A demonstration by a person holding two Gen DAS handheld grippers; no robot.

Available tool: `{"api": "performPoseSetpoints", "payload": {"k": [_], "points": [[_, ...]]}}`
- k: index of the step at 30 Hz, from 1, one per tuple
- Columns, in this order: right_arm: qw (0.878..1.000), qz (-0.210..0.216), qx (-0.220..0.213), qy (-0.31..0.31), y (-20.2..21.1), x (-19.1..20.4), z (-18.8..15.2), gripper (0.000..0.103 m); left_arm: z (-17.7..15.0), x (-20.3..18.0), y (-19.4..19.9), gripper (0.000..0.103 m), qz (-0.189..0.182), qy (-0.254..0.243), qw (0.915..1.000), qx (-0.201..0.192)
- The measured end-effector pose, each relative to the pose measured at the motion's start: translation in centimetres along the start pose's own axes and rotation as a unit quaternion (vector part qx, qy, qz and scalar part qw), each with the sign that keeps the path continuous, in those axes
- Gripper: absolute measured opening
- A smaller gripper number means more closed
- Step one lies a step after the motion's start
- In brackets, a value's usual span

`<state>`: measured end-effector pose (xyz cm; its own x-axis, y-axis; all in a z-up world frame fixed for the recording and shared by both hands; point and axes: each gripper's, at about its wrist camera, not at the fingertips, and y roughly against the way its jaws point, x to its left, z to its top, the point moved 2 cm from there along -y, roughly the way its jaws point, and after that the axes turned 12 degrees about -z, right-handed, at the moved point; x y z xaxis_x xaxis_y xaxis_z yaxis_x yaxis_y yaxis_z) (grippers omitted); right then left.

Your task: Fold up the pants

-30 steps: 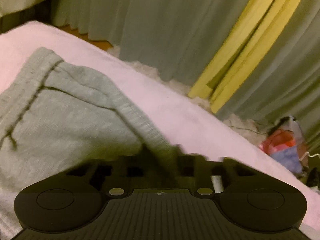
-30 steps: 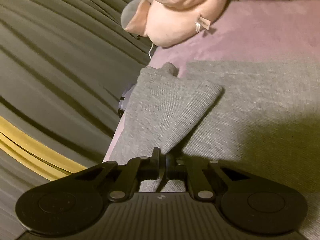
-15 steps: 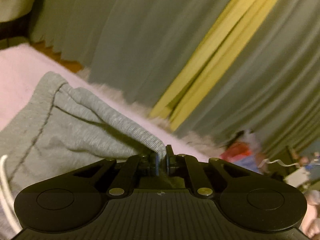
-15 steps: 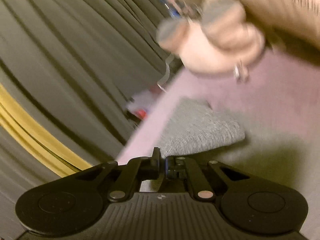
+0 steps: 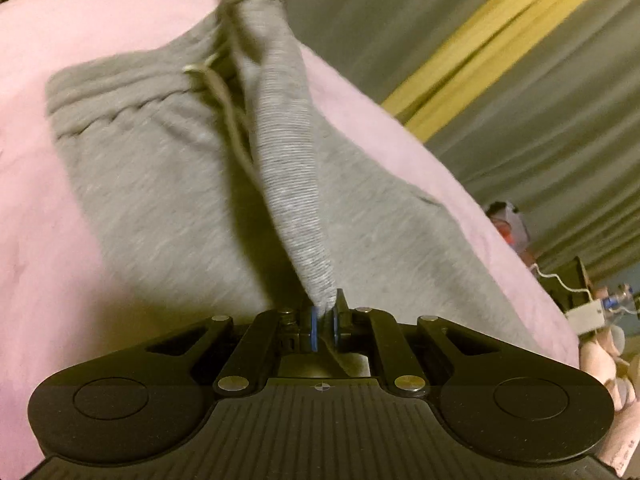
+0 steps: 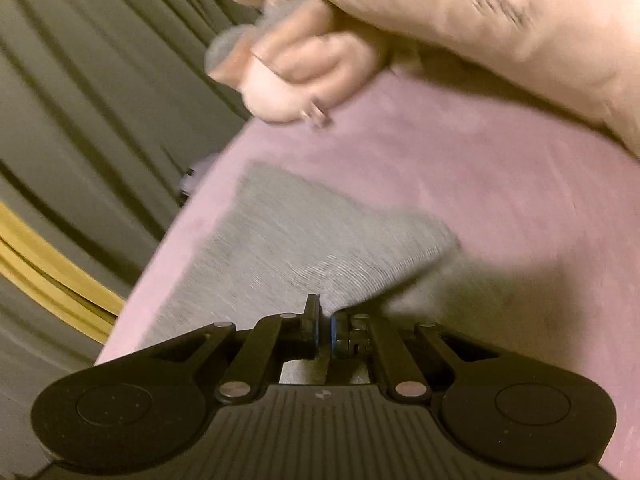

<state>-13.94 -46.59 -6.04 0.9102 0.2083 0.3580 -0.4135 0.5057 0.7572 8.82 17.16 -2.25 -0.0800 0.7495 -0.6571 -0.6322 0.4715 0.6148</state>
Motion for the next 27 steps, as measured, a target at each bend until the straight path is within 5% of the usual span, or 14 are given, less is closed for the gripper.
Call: {"api": "performPoseSetpoints", "payload": {"k": [3, 7, 10, 14, 16, 17, 27], "points": [[1.000, -0.008, 0.001, 0.009, -0.5, -0.1, -0.5, 0.006, 0.3, 0.5, 0.1, 0.014, 0.008, 0.010, 0.9999, -0.003], [1.000, 0.015, 0.021, -0.018, -1.3, -0.7, -0.7, 0.018, 1.3, 1.8, -0.5, 0.042, 0.057, 0.030, 0.9975, -0.028], [0.998, 0.040, 0.026, -0.048, -1.6, -1.4, -1.0, 0.024, 1.4, 3.0, -0.5, 0.053, 0.054, 0.072, 0.9945, -0.054], [0.997, 0.048, 0.027, -0.057, -1.7, -1.6, -0.9, 0.022, 2.6, 5.0, 0.1, 0.049, 0.061, 0.098, 0.9908, -0.071], [0.999, 0.032, 0.020, -0.032, -1.5, -1.0, -0.8, 0.006, 3.2, 5.1, 0.0, 0.019, 0.066, 0.089, 0.9910, -0.074], [0.999, 0.021, 0.015, -0.018, -1.4, -0.8, -0.8, 0.005, 3.4, 5.0, 0.3, 0.015, 0.066, 0.079, 0.9921, -0.073], [0.996, 0.018, -0.059, 0.058, 3.6, 0.8, 0.3, 0.005, 4.2, 3.9, 4.5, 0.012, 0.024, 0.055, 0.9941, -0.091]]}}
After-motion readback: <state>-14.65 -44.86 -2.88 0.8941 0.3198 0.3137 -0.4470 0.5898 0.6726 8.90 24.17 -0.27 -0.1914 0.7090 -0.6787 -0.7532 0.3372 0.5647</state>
